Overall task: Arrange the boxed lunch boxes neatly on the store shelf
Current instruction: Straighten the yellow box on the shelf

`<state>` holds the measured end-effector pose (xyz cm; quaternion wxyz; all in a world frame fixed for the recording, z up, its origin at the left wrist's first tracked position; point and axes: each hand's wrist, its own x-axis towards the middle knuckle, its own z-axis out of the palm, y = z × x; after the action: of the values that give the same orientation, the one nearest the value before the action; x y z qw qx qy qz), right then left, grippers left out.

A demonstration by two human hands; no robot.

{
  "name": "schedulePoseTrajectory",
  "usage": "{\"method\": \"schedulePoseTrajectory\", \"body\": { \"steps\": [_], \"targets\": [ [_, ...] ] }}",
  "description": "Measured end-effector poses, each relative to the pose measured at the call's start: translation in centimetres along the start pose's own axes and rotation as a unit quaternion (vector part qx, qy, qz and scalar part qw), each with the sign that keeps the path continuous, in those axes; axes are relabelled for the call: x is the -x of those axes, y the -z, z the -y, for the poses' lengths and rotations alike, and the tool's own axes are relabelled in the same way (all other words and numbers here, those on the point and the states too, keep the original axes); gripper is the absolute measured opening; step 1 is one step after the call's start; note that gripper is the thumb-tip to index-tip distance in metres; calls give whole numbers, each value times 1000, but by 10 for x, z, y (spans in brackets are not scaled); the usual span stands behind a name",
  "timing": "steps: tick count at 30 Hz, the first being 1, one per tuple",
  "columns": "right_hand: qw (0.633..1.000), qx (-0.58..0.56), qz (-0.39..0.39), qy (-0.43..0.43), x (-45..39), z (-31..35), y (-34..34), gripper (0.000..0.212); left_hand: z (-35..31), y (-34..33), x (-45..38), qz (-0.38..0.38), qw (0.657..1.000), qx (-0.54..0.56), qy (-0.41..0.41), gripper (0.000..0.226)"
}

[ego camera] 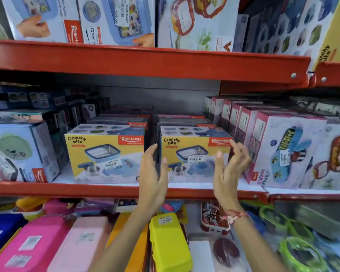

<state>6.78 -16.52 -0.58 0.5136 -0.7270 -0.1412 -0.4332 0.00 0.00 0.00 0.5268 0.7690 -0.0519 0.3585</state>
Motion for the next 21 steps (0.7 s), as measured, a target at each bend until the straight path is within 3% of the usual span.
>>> {"method": "schedulePoseTrajectory", "body": {
  "steps": [3,5,7,11,14,21],
  "targets": [
    [991,-74,37,-109,3,-1,6,68,-6,-5,0,-33,994,-7,103,54],
    [977,-108,58,-175,0,-1,8,67,-14,-6,-2,-24,988,-2,154,51],
    [950,-146,69,-266,-12,-10,12,78,-23,-4,-8,-13,976,37,212,48],
    [859,-209,132,-449,-37,-18,26,69,-30,3,-25,35,932,106,344,97],
    [838,-212,183,-469,-46,-8,35,59,-41,9,-30,40,915,160,369,82],
    [854,-241,181,-424,-63,18,59,40,-43,36,-30,30,914,218,341,73]
  ]
}}
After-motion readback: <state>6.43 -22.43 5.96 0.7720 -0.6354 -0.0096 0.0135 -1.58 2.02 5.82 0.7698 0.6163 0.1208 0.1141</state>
